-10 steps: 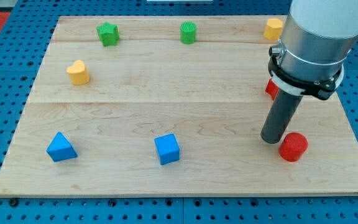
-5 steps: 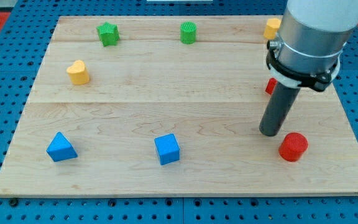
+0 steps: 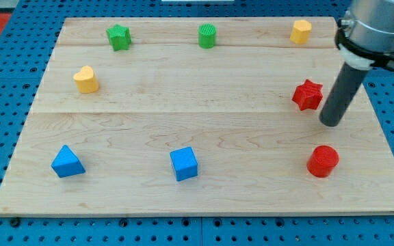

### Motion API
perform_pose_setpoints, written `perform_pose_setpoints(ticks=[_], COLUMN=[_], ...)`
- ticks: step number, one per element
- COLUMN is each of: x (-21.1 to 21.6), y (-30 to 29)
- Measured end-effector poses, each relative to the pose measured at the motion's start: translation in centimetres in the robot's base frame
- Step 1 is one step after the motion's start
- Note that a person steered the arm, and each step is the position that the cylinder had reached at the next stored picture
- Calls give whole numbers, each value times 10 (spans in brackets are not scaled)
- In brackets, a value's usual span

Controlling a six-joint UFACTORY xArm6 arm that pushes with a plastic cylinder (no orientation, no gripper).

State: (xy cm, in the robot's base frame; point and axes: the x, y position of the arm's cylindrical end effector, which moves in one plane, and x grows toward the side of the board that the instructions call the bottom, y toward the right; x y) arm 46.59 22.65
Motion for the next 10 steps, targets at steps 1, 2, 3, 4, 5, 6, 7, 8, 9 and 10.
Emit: perform_pose_setpoints(ticks=[1, 2, 3, 4, 5, 6, 7, 8, 9, 10], x=[0, 0, 0, 0, 0, 0, -5, -16, -19, -19], y=[34, 54, 67, 70, 70, 71, 77, 114, 118, 118])
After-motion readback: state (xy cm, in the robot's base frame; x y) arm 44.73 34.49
